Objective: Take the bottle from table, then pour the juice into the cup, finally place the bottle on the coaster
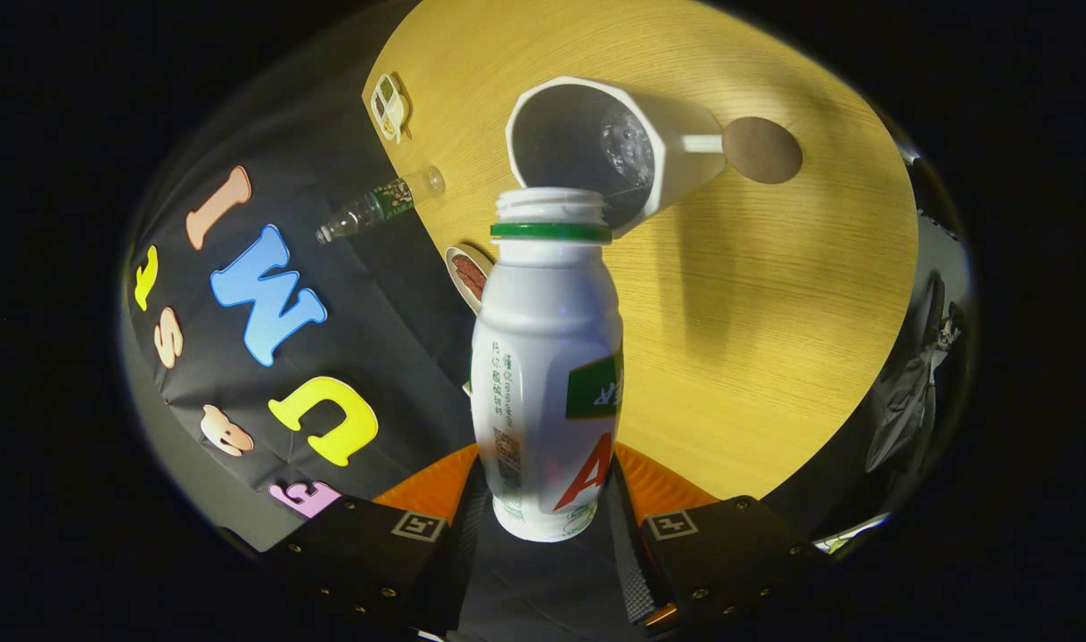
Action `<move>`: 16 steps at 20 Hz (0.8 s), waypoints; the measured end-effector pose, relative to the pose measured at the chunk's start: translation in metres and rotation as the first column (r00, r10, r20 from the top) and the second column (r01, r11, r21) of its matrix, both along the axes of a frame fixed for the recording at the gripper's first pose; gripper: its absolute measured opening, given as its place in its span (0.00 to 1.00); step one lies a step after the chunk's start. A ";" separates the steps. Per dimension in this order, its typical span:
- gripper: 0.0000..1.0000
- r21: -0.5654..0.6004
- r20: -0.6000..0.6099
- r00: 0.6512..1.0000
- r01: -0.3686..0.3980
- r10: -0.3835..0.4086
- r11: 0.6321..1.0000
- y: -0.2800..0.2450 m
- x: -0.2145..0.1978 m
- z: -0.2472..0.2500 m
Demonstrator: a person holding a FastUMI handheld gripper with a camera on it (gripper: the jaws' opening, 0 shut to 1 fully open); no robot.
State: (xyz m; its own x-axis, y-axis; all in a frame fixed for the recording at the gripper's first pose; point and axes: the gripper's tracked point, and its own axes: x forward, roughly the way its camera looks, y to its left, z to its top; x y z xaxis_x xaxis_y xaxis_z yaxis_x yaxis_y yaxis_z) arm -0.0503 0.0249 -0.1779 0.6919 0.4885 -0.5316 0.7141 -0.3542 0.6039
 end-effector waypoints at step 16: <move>0.67 -0.240 0.072 0.991 -0.091 0.111 0.966 0.004 -0.011 -0.030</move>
State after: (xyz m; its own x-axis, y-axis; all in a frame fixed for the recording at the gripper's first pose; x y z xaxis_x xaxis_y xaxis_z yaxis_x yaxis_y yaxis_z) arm -0.0608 0.0284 -0.2079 0.6924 0.4261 -0.5822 0.6819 -0.1229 0.7211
